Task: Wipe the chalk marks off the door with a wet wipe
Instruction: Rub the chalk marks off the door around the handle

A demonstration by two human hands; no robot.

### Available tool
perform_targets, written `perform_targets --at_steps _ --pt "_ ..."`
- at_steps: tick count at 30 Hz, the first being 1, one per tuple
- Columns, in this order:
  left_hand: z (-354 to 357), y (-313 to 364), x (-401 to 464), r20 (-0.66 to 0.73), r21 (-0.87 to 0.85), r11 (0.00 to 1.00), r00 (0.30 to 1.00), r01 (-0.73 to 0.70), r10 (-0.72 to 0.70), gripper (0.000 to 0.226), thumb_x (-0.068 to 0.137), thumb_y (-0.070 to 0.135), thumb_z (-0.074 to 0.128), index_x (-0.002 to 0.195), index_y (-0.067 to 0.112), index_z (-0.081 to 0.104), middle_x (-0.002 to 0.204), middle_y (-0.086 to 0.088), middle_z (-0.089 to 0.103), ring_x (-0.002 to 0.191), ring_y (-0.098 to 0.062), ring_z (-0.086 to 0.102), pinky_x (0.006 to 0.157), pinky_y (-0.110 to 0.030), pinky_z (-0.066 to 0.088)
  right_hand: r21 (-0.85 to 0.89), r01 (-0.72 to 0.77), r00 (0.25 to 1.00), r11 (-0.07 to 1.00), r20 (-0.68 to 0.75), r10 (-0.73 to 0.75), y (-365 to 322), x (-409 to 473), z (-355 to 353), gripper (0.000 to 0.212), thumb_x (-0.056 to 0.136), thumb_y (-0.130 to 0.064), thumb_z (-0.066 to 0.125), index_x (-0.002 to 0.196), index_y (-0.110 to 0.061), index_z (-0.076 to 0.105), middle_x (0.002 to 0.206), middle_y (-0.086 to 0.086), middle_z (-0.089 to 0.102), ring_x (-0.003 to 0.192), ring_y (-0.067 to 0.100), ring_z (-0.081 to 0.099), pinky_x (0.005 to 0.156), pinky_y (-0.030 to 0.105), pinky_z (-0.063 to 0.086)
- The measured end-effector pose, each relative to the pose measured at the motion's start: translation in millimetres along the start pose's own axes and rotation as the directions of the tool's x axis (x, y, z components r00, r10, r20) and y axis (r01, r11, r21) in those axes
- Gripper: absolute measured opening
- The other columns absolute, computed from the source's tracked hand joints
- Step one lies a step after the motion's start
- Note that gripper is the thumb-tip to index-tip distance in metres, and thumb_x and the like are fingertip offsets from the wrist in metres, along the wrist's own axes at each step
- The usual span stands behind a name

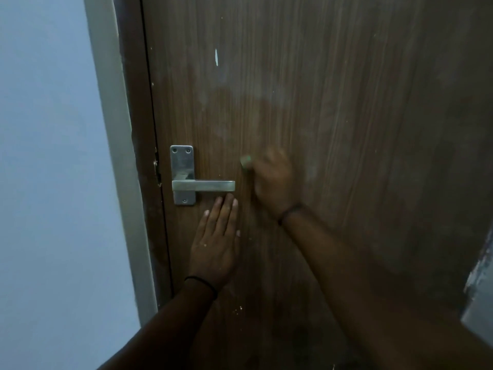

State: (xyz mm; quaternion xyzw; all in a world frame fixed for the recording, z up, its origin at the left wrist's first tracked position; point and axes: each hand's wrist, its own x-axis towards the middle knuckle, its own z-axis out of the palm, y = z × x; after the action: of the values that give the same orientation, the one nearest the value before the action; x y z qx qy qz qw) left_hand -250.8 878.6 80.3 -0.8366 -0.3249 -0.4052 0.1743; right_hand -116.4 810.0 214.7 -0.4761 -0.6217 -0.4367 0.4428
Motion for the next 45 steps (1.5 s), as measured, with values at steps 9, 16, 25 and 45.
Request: perform_targets --at_steps 9,16,25,45 --pt "13 -5 -28 0.069 0.014 1.0 0.998 -0.009 0.008 0.062 0.1 0.031 0.034 0.155 0.014 0.012 0.163 -0.004 0.007 0.151 -0.019 0.002 0.121 -0.04 0.007 -0.001 -0.222 0.975 0.975 0.025 0.222 30 -83 9 0.009 0.088 -0.01 0.055 0.09 -0.017 0.061 0.087 0.007 0.054 0.079 0.021 0.053 0.072 0.032 0.048" --pt "20 0 -24 0.062 0.014 1.0 0.998 -0.007 0.006 0.064 0.099 0.031 0.038 0.155 0.013 0.012 0.164 -0.003 0.004 0.151 -0.021 0.003 0.122 -0.039 0.004 0.029 -0.378 0.924 0.925 0.076 0.375 18 -131 -12 0.008 0.085 0.0 0.061 0.08 -0.001 0.068 0.083 0.015 0.056 0.077 0.021 0.055 0.073 0.036 0.05" --pt "-5 30 29 -0.001 0.008 0.998 0.998 -0.062 0.062 0.061 0.1 0.033 0.028 0.155 0.012 0.012 0.163 -0.004 0.007 0.151 -0.018 0.003 0.121 -0.039 0.009 -0.06 -0.509 0.853 0.859 -0.173 0.493 49 -77 -27 0.011 0.084 0.004 0.064 0.075 -0.002 0.068 0.076 0.016 0.063 0.075 0.024 0.056 0.088 0.037 0.044" --pt "-15 -44 -25 0.084 0.012 0.998 0.995 -0.06 0.059 0.059 0.1 0.033 0.036 0.153 0.013 0.021 0.162 -0.005 0.016 0.15 -0.02 0.011 0.118 -0.043 0.018 0.002 -0.099 0.995 0.995 -0.02 0.099 1 113 2 0.015 0.088 -0.01 0.059 0.093 -0.005 0.072 0.094 0.018 0.068 0.089 0.035 0.06 0.081 0.04 0.048"
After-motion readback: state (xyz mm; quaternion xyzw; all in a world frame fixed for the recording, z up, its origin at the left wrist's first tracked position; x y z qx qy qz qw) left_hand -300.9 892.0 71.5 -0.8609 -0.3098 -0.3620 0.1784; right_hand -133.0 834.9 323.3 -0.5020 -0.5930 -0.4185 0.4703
